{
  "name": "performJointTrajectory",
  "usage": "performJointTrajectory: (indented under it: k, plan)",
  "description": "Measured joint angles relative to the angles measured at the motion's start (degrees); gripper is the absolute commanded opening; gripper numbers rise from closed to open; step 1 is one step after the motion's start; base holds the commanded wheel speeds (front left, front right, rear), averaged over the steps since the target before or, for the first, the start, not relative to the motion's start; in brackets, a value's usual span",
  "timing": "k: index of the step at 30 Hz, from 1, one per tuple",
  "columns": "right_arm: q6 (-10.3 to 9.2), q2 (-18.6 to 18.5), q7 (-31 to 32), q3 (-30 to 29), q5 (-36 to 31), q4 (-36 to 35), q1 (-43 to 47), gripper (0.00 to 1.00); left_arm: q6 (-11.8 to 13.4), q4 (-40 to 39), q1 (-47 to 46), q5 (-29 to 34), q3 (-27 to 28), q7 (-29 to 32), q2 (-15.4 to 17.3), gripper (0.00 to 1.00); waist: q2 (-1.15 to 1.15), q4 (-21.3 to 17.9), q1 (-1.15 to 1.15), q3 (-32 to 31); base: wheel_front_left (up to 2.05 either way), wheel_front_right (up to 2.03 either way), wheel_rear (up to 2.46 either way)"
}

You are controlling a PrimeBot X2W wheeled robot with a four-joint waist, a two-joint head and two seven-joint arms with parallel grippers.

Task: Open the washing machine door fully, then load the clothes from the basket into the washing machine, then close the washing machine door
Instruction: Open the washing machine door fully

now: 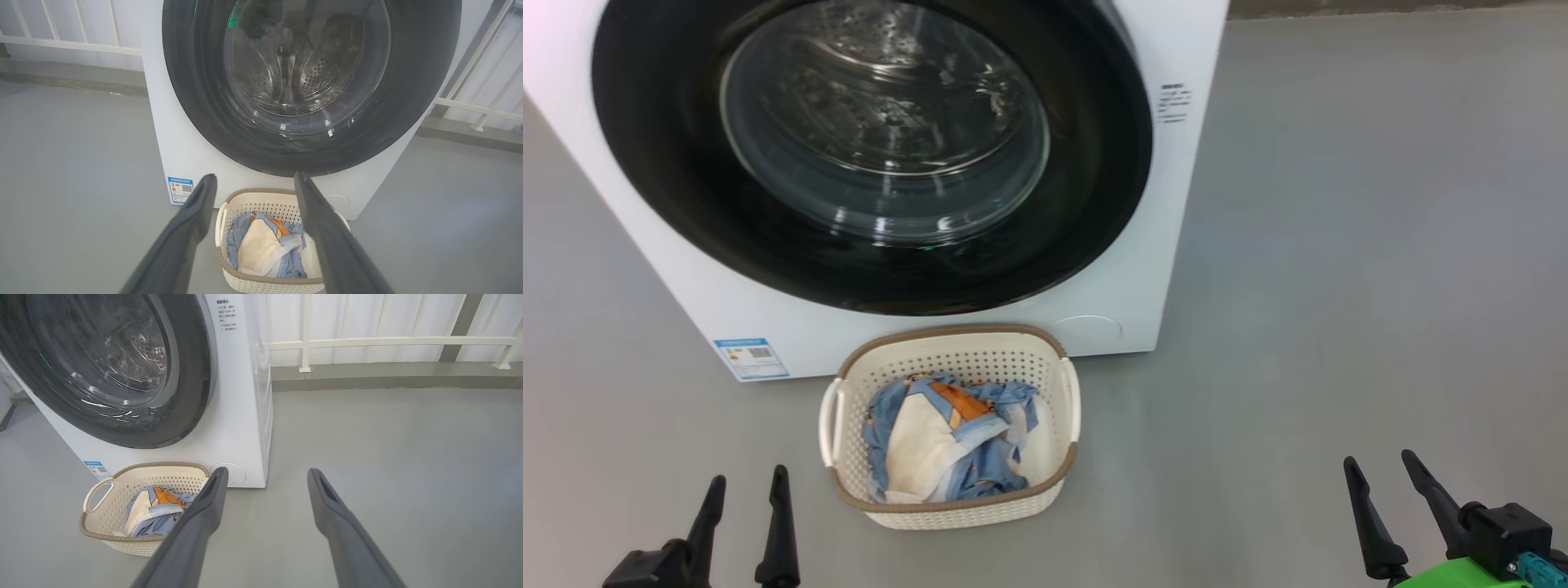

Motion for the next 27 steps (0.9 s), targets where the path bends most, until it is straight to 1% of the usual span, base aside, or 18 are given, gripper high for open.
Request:
performJointTrajectory:
  k: [7,23,24,25,26,27]
  plan:
    - [0.00,0.0,0.0,0.1,0.0,0.0,0.0,1.00,0.0,-0.3,0.0,0.0,0.1,0.0,-0.1,1.00,0.00,-0.2,0.00,-0.1,0.39,0.39,-0.78]
    - [0.00,0.0,0.0,0.2,0.0,0.0,0.0,1.00,0.0,-0.3,0.0,-0.2,0.2,0.0,-0.1,1.00,0.00,-0.2,0.00,-0.7,0.00,0.00,-0.01]
    - [0.00,0.0,0.0,0.3,0.0,0.0,0.0,0.77,0.0,-0.3,0.0,-0.2,0.2,0.0,-0.1,1.00,0.00,-0.2,0.00,-0.7,0.00,0.00,0.00]
    - [0.00,0.0,0.0,0.3,0.0,-0.1,0.0,0.40,0.0,-0.3,0.0,-0.2,0.2,0.0,-0.1,1.00,0.00,-0.2,0.00,-0.8,0.00,0.00,0.00]
    - [0.00,0.0,0.0,0.3,0.0,-0.3,0.0,0.40,0.0,-0.3,0.0,-0.2,0.2,0.0,-0.1,1.00,0.00,-0.2,0.00,-0.9,0.00,0.00,0.00]
    - [0.00,0.1,0.0,0.3,0.0,-0.6,0.0,0.00,0.0,-0.3,0.0,-0.2,0.2,0.0,-0.1,1.00,0.00,-0.2,0.00,-1.0,0.00,0.00,0.00]
